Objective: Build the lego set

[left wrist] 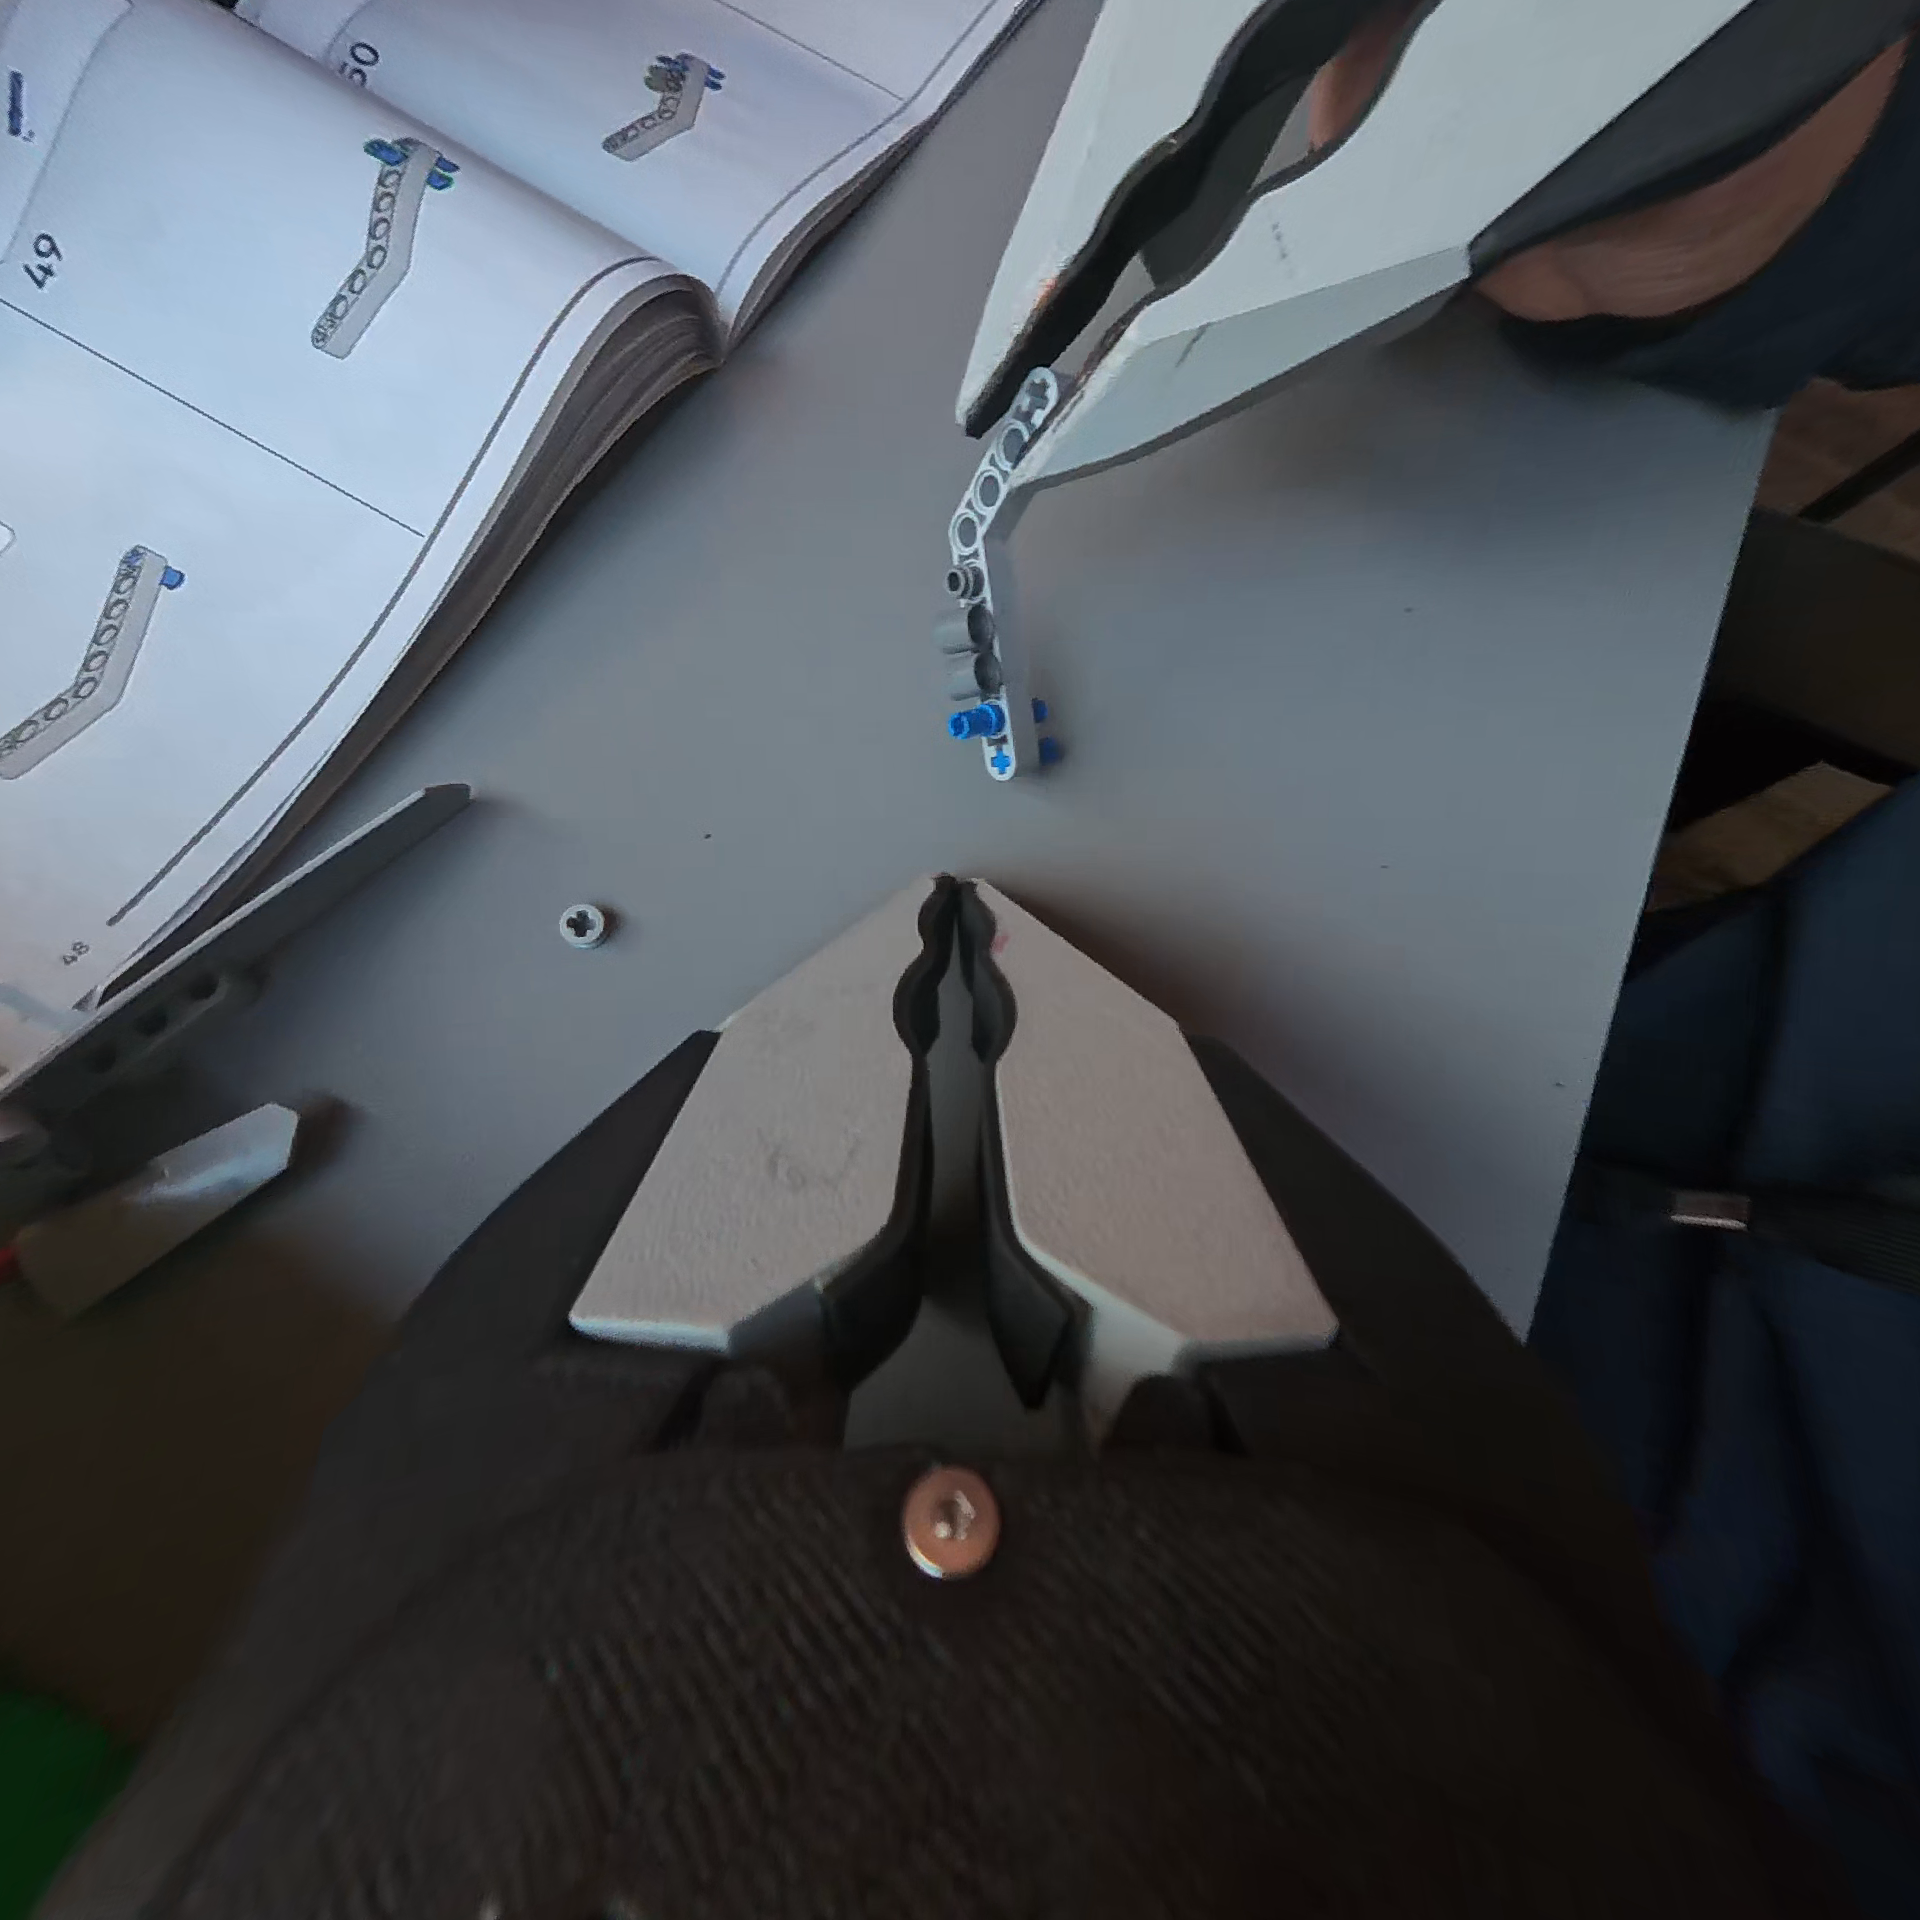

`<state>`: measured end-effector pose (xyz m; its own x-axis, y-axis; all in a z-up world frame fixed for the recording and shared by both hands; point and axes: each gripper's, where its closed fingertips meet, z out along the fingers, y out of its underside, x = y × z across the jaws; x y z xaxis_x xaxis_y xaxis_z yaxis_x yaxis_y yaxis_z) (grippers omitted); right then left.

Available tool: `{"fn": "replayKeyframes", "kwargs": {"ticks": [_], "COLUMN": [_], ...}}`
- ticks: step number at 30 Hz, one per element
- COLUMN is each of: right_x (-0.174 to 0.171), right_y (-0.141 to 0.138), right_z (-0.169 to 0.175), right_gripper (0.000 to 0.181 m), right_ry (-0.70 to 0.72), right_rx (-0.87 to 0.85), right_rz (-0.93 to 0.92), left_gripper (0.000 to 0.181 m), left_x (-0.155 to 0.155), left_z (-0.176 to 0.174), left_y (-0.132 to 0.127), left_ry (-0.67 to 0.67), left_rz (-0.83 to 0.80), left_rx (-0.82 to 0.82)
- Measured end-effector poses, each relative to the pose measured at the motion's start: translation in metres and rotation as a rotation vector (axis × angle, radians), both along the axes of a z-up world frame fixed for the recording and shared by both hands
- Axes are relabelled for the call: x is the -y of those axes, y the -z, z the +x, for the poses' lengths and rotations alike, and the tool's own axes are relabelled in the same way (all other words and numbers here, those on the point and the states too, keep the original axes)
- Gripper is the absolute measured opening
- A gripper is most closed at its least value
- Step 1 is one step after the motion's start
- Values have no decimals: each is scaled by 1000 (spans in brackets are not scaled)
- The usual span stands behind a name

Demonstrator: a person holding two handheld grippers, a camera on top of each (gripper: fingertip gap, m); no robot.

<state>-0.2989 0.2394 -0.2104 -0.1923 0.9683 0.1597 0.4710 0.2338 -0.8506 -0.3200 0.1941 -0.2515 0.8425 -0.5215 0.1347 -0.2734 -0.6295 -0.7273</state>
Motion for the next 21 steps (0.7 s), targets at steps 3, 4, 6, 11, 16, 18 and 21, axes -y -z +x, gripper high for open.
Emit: {"fn": "replayKeyframes", "kwargs": {"ticks": [3, 4, 6, 11, 16, 18, 21], "right_x": [-2, -4, -9, -23, -22, -20, -17], "right_y": [-2, -4, -10, -29, -40, -39, -42], "right_z": [5, 6, 8, 13, 13, 13, 14], "right_gripper": [5, 5, 5, 4, 4, 4, 4], "right_ry": [15, 23, 41, 85, 84, 82, 69], "right_rx": [-9, -18, -42, -126, -182, -179, -193], "right_rz": [-3, -11, -42, -133, -147, -140, -162], "left_gripper": [0, 0, 0, 9, 39, 33, 8], "left_x": [-3, -4, -5, -19, -35, -37, -40], "left_z": [1, 3, 7, 10, 35, 44, 44], "left_y": [-1, -3, -7, -19, -37, -47, -46], "left_ry": [-17, -14, 7, 0, 57, 89, 83], "left_rz": [-2, 5, 21, 68, 42, 28, 27], "left_rx": [9, 23, 51, 112, 352, 451, 448]}}
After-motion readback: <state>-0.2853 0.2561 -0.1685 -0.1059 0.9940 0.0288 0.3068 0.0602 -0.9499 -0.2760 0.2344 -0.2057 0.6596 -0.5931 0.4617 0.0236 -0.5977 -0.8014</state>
